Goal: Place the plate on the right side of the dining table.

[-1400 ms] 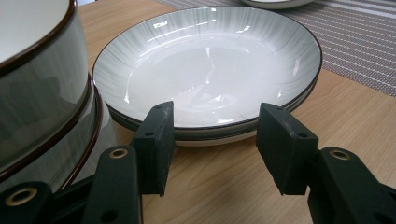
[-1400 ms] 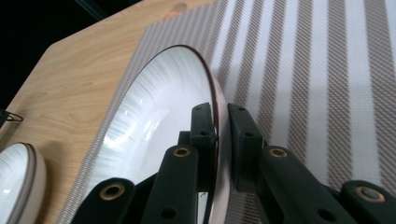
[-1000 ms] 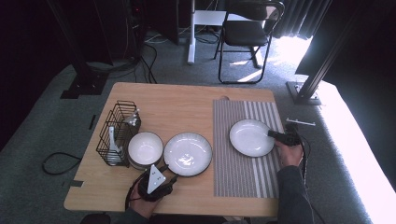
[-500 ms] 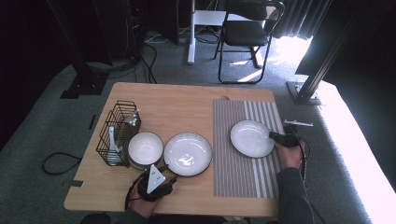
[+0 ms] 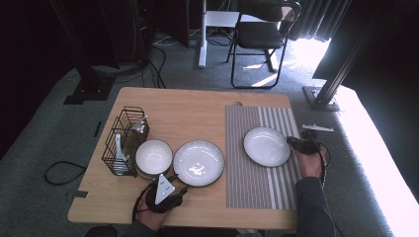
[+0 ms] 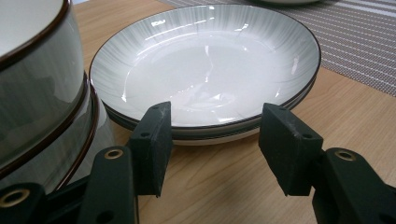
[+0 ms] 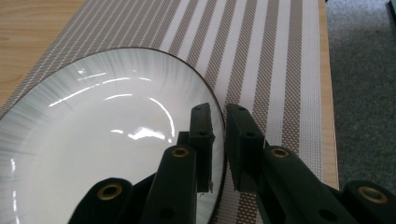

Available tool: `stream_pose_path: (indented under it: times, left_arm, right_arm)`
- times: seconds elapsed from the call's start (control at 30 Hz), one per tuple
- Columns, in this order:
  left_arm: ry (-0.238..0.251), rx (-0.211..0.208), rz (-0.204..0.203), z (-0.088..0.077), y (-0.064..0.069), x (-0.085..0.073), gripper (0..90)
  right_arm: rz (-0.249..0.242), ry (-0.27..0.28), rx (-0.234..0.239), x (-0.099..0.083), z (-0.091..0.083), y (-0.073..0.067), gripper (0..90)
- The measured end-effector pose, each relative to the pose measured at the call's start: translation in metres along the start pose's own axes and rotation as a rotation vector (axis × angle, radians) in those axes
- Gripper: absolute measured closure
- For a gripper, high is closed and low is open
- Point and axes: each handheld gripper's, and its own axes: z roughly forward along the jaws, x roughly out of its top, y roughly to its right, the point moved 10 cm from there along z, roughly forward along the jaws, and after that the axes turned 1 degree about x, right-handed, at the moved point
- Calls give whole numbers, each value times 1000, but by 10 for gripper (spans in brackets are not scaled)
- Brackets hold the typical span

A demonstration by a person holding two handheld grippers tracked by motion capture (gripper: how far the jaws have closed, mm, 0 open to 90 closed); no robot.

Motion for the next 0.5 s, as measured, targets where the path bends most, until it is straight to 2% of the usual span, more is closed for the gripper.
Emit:
stream_pose_path:
  times: [0.3,0.5]
  left_arm:
    - [7,0,-4,-1,0,0,442]
    - [4,0,-5,-1,-1,0,433]
  right_arm:
    - [-57,9,22,10,-4,-19,775]
    - [-115,0,41,14,0,-35,764]
